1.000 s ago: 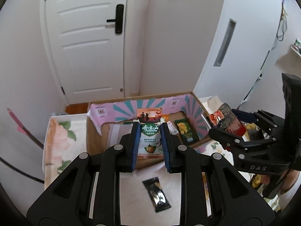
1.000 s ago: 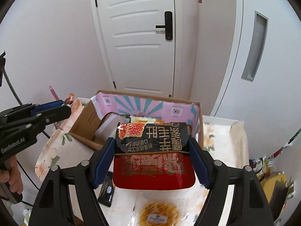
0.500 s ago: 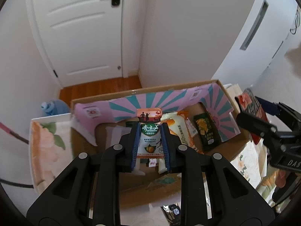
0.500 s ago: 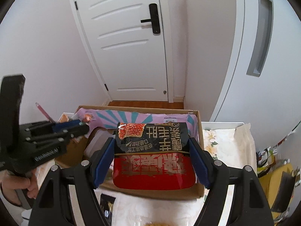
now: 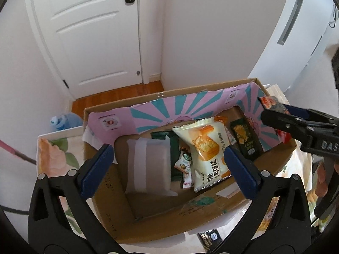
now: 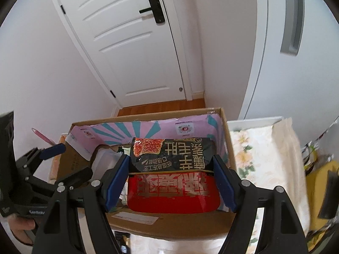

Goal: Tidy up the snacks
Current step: 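Lower both held packets into the striped box and open both tools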

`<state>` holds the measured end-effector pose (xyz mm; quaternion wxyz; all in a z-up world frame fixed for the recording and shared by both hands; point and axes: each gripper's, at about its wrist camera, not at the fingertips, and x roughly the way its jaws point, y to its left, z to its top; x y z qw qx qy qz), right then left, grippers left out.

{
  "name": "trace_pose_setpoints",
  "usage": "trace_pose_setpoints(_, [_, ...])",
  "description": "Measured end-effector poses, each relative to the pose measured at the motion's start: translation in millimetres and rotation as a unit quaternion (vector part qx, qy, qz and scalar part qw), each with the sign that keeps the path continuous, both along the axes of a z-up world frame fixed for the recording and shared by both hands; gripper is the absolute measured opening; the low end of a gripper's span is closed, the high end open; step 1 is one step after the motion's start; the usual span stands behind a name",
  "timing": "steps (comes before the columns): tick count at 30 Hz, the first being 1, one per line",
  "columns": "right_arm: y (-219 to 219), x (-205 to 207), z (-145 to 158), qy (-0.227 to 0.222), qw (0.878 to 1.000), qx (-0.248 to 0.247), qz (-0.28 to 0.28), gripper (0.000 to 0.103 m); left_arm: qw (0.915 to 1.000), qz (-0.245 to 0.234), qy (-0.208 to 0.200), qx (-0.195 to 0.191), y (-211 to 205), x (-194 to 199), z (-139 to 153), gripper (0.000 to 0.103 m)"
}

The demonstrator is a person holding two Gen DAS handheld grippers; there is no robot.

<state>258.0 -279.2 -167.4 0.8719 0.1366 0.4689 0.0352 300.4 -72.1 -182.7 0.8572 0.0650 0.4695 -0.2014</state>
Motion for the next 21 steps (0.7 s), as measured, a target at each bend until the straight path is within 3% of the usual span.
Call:
trace_pose_setpoints(6, [-2.4, 14.2, -12.7, 0.037, 0.999, 0.032, -0.015, 0.075, 1.0, 0.0, -0.003, -0.002, 2.0, -2.5, 3.2, 0.103])
trace_pose_setpoints(7, [-2.4, 15.4, -13.9, 0.037, 0.999, 0.035, -0.015, 0.078, 1.0, -0.001, -0.003, -0.002, 2.3, -3.3, 3.8, 0.103])
trace_pose_setpoints(9, [-2.3, 15.6, -13.5, 0.026, 0.999, 0.039, -0.015, 0.097, 1.0, -0.002, -0.005, -0.002, 3.1, -4.5, 5.5, 0.103])
trace_pose_setpoints(10, [-1.6, 14.9, -12.6, 0.018, 0.999, 0.038, -0.014, 0.099, 1.0, -0.002, -0.006, -0.002, 3.7, -5.5, 6.3, 0.103])
trace_pose_setpoints(21, [-0.8, -2.1, 6.6, -0.015, 1.0, 0.008, -0.023, 0.1, 0.9996, -0.004, -0.017, -0.021, 14.8, -17.5, 22.3, 0.103])
